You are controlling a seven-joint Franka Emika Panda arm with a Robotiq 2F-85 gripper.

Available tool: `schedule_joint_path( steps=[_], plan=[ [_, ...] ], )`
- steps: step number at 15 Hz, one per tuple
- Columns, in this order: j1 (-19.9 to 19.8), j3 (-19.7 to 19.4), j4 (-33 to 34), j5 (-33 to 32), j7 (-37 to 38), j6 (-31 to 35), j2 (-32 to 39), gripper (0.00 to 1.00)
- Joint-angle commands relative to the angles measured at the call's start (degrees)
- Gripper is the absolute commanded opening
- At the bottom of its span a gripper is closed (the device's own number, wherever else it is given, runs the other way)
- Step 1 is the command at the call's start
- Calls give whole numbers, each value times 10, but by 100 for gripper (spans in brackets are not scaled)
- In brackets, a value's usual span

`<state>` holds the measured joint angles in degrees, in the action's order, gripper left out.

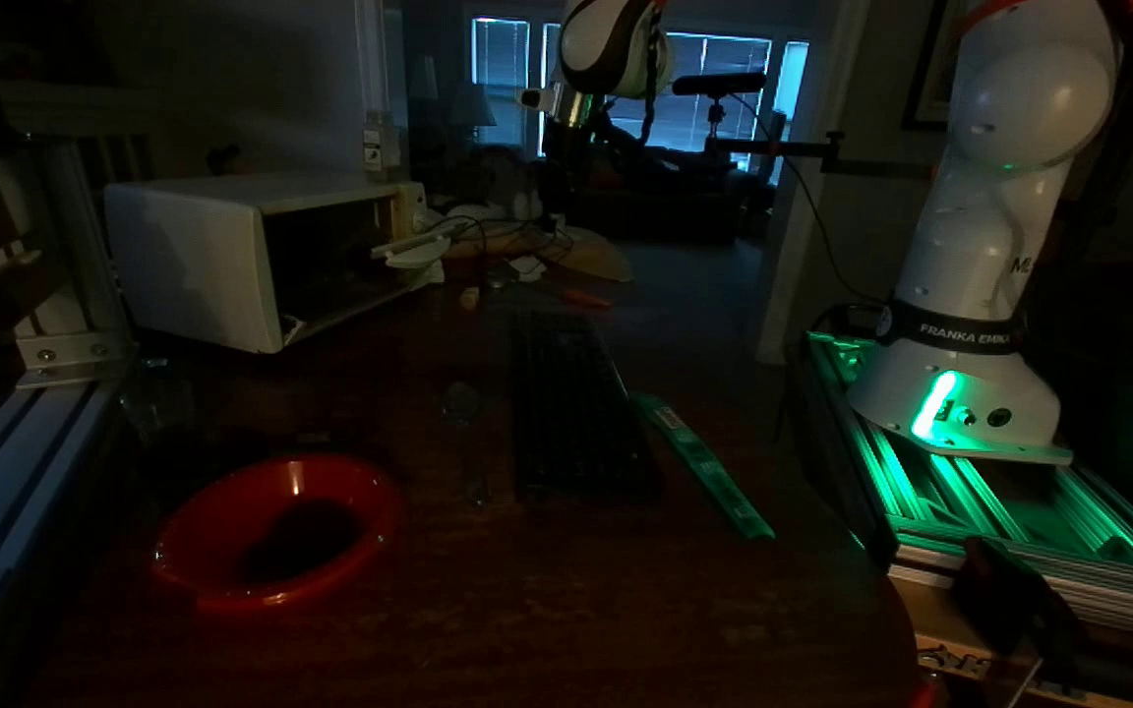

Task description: Move the mouse cable to the left and place the mouse on the right

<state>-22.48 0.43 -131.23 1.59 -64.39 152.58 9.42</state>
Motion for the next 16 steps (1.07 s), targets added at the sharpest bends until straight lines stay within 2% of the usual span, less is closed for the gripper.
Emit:
schedule_joint_path(
  steps=[1, 4, 5, 6, 14, 16],
  plan=[
    [36, -35, -4, -7, 2, -14, 3, 1],
    [50, -42, -2, 3, 9, -5, 14, 1],
    [52, -42, -3, 6, 10, -4, 15, 30],
    [56, -44, -4, 2, 17, 2, 15, 31],
    [83, -34, -11, 37, 78, 43, -17, 90],
    [85, -26, -7, 61, 70, 69, -15, 100]
  ],
)
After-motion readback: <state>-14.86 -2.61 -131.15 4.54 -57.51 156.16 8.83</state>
